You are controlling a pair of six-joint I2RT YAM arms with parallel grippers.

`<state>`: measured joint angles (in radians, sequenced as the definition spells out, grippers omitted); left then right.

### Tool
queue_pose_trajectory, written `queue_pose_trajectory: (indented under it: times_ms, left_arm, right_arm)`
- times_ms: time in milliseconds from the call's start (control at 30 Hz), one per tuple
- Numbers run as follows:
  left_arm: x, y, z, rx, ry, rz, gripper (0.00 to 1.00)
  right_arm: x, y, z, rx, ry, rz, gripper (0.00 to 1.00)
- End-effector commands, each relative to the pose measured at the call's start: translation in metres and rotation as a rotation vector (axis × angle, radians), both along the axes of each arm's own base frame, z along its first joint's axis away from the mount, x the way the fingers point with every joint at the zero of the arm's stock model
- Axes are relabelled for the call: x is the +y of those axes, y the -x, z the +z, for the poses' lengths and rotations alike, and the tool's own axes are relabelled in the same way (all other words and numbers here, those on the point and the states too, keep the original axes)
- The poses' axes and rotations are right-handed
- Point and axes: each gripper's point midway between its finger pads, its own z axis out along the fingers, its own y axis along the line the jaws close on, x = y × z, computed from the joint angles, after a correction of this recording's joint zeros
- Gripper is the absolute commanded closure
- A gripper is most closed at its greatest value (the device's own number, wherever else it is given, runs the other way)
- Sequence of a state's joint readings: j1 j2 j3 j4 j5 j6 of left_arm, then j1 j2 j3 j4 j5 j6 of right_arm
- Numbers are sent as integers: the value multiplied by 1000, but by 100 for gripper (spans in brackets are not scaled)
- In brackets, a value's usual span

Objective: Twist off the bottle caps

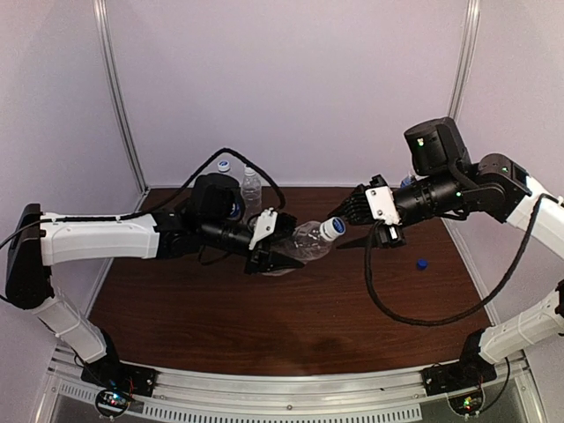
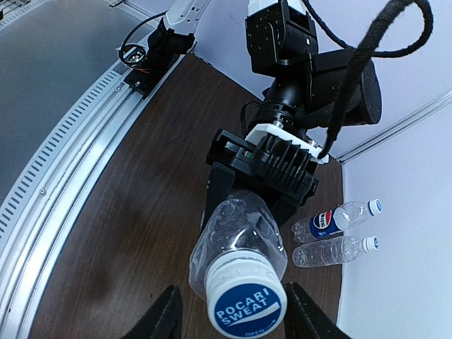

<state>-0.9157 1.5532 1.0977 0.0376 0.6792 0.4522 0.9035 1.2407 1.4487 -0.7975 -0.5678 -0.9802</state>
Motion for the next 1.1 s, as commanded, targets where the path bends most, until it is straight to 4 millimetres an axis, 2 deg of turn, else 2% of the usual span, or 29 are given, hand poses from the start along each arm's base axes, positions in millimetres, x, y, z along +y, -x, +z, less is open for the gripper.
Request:
queue_pose_trajectory:
  times_ms: [0,100,133,167,200,267,367,433,500,633,700,767,900,1000,1067]
  left_arm:
    - [0,-3,13,-1,46,5,68]
    - [5,-3,11,-17,39,27,68]
    - [7,-5,11,-24,39,41,68]
    - [8,-7,13,-34,44,58,68]
    - [9,-10,14,-41,49,78,68]
    - [10,-17,20,-60,75,131,68]
    - [14,-31,33,-106,140,225,68]
    - [18,-41,47,-139,202,290,68]
    - [24,-53,58,-161,249,374,68]
    - [38,-76,69,-191,309,541,67]
    - [42,-84,69,-199,312,589,67]
    - [42,-85,65,-197,306,598,68]
    - [43,-87,64,-191,305,610,67]
    - [47,-89,65,-198,310,631,67]
    - [47,-89,65,-202,307,635,67]
  right_arm:
    - [-1,-3,1,16,3,-30,45]
    - [-1,-2,10,23,-31,-42,37]
    - [0,-2,15,33,-53,-50,29]
    - [1,-1,21,50,-81,-60,8]
    - [2,-2,29,70,-116,-76,1]
    - [5,-8,52,135,-226,-150,0]
    - [6,-37,106,286,-500,-351,0]
    - [7,-49,122,436,-586,-437,0]
    - [11,-57,130,590,-637,-502,0]
    - [8,-83,119,736,-691,-687,8]
    - [10,-85,111,757,-685,-715,8]
    - [18,-85,101,757,-661,-712,1]
    - [33,-87,82,735,-597,-718,1]
    - [38,-90,72,702,-563,-737,5]
    - [41,-91,68,697,-547,-734,13]
